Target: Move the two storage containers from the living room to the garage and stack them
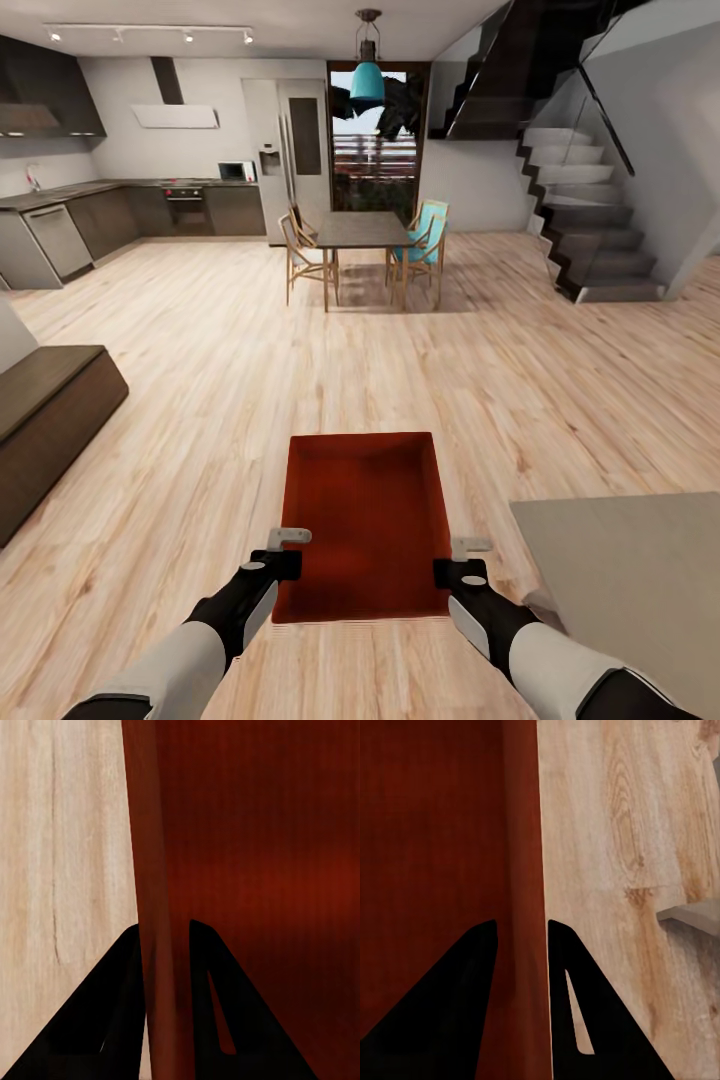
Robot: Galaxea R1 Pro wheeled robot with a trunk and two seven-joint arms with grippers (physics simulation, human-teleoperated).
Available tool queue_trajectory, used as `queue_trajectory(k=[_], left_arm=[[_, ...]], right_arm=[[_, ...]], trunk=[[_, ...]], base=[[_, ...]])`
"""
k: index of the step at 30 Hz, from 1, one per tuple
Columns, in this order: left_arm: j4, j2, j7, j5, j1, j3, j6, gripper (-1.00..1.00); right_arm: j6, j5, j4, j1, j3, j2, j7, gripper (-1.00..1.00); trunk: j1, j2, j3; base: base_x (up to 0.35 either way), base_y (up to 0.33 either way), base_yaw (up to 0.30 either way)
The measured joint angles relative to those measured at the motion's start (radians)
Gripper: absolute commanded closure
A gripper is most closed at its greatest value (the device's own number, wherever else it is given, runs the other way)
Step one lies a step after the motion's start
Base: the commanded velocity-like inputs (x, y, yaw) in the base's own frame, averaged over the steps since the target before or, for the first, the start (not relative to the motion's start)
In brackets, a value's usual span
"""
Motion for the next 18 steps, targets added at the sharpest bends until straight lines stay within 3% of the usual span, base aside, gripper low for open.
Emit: queue_trajectory(k=[18], left_arm=[[0.0,0.0,0.0,-0.001,0.0,0.0,0.0,1.0]], right_arm=[[0.0,0.0,0.0,0.0,0.0,0.0,0.0,1.0]], trunk=[[0.0,0.0,0.0]], base=[[0.323,0.0,0.0]])
